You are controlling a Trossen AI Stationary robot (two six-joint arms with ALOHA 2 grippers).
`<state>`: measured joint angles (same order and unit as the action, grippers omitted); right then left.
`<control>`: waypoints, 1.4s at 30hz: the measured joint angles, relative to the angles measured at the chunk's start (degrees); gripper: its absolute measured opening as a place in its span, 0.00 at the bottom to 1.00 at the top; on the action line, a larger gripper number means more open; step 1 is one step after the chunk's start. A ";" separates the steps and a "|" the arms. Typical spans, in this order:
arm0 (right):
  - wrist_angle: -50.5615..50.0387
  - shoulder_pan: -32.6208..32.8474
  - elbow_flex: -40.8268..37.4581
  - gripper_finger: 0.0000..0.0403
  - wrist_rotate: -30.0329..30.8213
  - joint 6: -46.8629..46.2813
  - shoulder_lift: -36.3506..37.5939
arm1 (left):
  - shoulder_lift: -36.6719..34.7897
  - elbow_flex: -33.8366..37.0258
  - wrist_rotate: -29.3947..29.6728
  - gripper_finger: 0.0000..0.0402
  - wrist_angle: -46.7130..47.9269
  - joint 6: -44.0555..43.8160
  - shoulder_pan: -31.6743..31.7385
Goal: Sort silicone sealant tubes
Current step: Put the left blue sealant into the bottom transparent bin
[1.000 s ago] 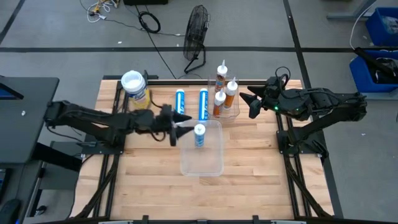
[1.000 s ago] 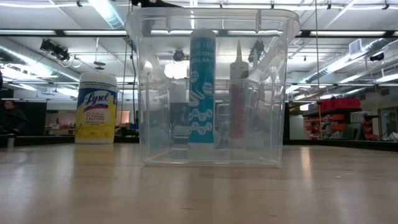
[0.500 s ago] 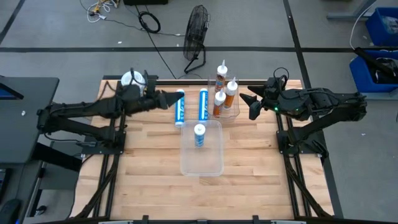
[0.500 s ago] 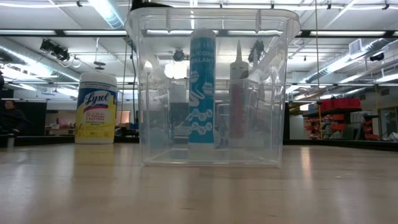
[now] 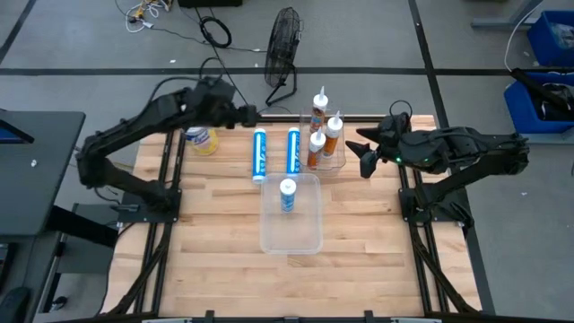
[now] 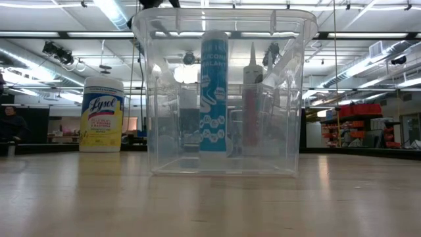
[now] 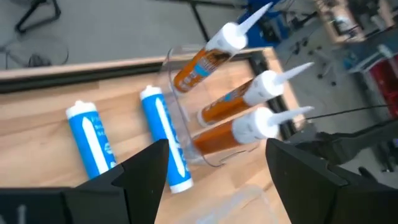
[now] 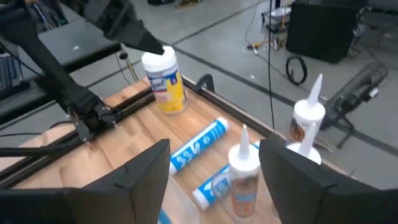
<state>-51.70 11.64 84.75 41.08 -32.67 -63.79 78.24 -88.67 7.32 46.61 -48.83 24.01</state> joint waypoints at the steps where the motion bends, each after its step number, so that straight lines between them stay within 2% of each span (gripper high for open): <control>1: -0.63 0.00 0.00 0.62 -0.12 -1.04 0.00 | 1.34 -0.24 -0.94 0.68 0.06 0.02 0.93; 7: -2.64 1.20 0.00 0.62 -1.95 -4.74 0.00 | 8.16 -0.30 -4.90 0.68 0.99 0.17 6.55; 16: -5.71 2.64 0.00 0.62 -3.23 -5.82 0.00 | 18.01 -0.30 -8.27 0.68 1.89 5.13 12.70; 23: -7.68 2.62 0.00 0.62 -2.20 -6.21 0.00 | 24.19 -0.30 -11.24 0.69 1.90 13.48 16.81; 33: -9.80 2.62 0.00 0.62 -0.41 -11.45 0.00 | 30.85 -0.32 -11.27 0.90 -0.30 16.38 19.34; 42: -10.33 1.55 0.00 0.62 2.65 -12.08 0.00 | 35.30 -0.30 -11.88 0.94 -0.03 16.83 19.52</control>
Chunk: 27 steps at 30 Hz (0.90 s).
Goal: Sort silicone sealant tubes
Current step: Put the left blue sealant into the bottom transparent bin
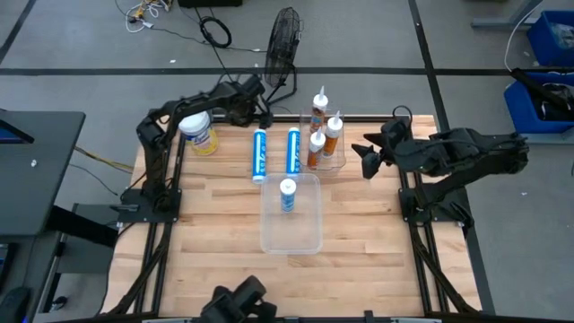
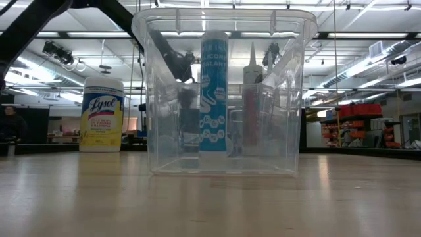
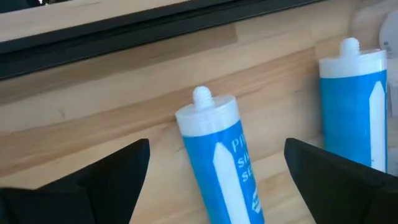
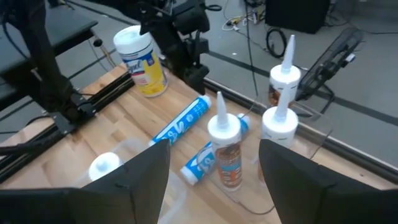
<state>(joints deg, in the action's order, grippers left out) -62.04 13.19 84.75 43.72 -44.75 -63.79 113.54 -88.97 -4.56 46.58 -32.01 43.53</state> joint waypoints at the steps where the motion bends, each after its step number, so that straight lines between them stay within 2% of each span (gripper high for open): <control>1: -0.08 -0.28 0.00 0.62 0.00 0.00 0.00 | 0.23 0.00 -0.04 0.94 -0.38 0.04 -0.02; 27: -2.43 -1.53 -0.02 0.62 -0.72 0.00 0.02 | 7.19 0.22 0.35 0.94 -1.89 1.24 -1.66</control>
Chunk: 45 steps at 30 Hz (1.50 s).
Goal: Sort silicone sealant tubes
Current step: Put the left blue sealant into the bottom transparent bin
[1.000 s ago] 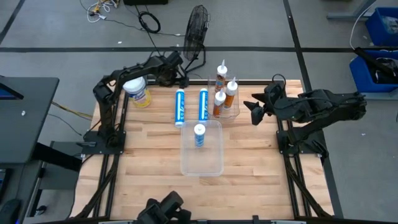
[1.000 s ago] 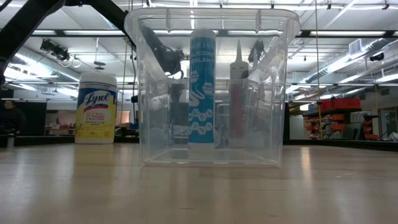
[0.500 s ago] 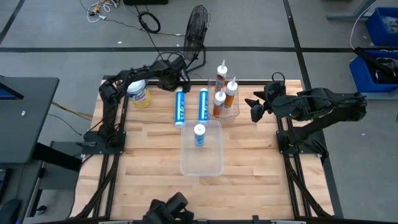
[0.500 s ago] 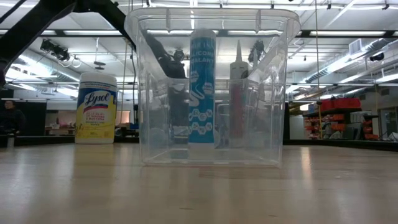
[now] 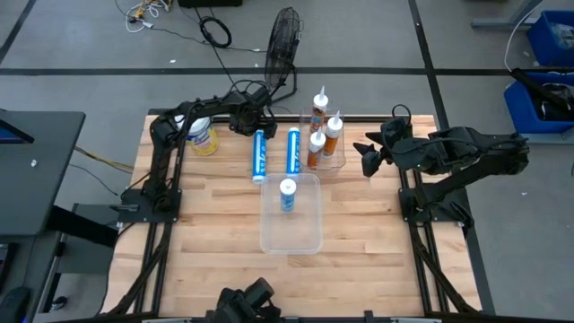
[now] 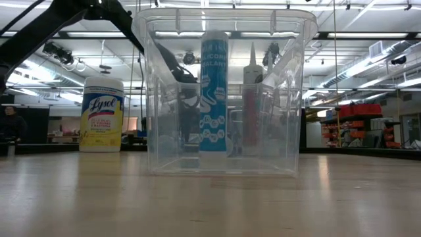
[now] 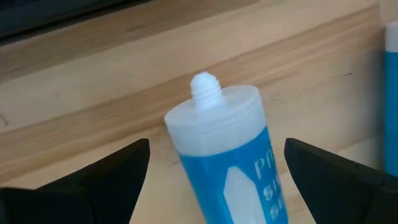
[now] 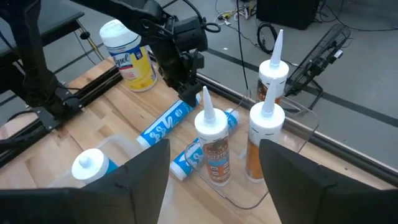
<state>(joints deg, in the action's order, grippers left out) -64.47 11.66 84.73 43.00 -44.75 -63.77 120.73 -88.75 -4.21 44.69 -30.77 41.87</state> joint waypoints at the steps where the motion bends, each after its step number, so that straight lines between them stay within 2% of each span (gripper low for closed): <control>1: -0.01 0.00 0.00 0.62 0.00 0.00 0.00 | 0.19 0.00 0.00 0.94 0.03 -0.02 0.00; 8: -0.07 0.00 0.00 0.62 0.04 0.01 0.00 | 2.01 -0.02 -1.62 0.87 1.36 0.17 -0.79; 12: -0.50 0.00 0.00 0.62 0.52 0.20 -0.02 | 2.01 -0.02 -2.04 0.75 1.04 2.69 -1.44; 17: -0.50 0.00 0.00 0.62 1.10 0.20 0.00 | 2.01 -0.02 -4.20 0.56 1.07 4.53 -1.64; 18: -0.55 0.00 0.00 0.62 1.11 0.20 0.00 | 2.01 -0.02 -4.18 0.55 1.13 4.61 -1.66; 24: -1.17 0.00 0.00 0.62 1.11 0.20 0.00 | 1.21 -0.01 -4.90 0.55 1.74 7.94 -1.64; 30: -1.22 0.00 0.00 0.62 1.14 0.21 0.00 | -3.60 -0.09 -4.51 0.55 1.54 12.48 -1.64; 39: -0.21 0.00 0.00 0.62 1.60 0.22 0.00 | -14.97 -0.17 -2.65 0.55 1.80 16.92 -1.52; 45: 5.16 0.02 0.00 0.62 0.65 2.80 0.29 | -24.88 -0.17 -1.43 0.55 2.34 19.18 -2.15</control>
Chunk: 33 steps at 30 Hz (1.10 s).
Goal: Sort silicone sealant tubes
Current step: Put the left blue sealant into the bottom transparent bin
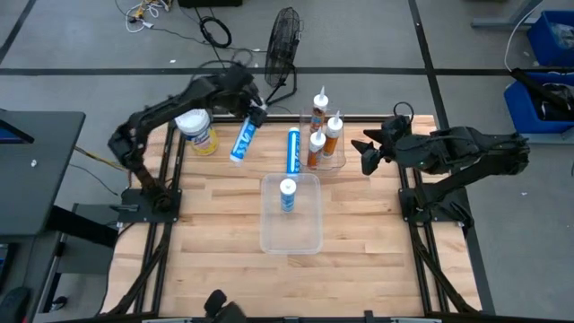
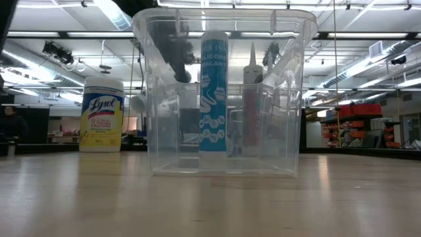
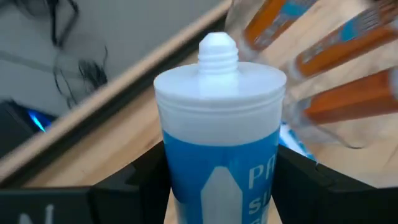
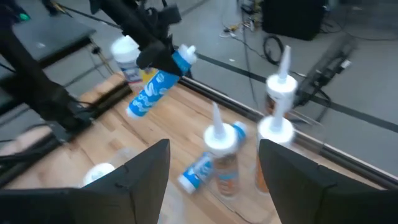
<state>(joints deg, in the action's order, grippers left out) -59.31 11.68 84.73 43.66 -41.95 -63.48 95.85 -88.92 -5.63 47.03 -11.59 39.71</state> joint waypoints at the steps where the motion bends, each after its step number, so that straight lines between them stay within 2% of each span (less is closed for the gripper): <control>1: 1.58 0.02 0.00 0.62 -0.71 0.99 0.10 | -1.74 0.00 0.71 0.55 0.04 0.14 -0.20; 7: 15.94 0.00 0.00 0.62 -2.11 8.79 0.45 | -10.82 0.00 7.10 0.55 -0.50 0.25 -3.18; 12: 27.99 -0.60 0.00 0.62 -4.38 13.42 0.43 | -15.60 0.00 11.68 0.55 -2.87 -1.25 -8.67; 18: 33.36 -3.53 0.00 0.62 -12.25 12.10 0.12 | -18.34 -0.02 18.81 0.55 -6.12 -4.04 -18.49; 21: 33.77 -4.65 0.00 0.63 -13.53 12.34 -0.58 | -18.53 -0.02 22.74 0.55 -9.12 -4.38 -23.95; 24: 35.78 -5.38 0.00 0.67 -15.17 13.76 -1.38 | -18.48 -0.02 26.50 0.55 -12.39 -4.90 -29.14; 27: 38.52 -5.68 0.00 0.74 -19.68 15.29 -2.63 | -18.23 -0.07 29.60 0.55 -15.34 -6.92 -33.44; 33: 42.95 -5.68 0.00 0.91 -24.12 10.50 -7.73 | -18.18 -0.09 33.88 0.55 -17.26 -7.98 -40.70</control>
<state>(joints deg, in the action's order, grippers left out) -16.36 6.00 84.73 19.54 -31.45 -71.21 77.67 -89.01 28.24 29.77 -19.57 -0.99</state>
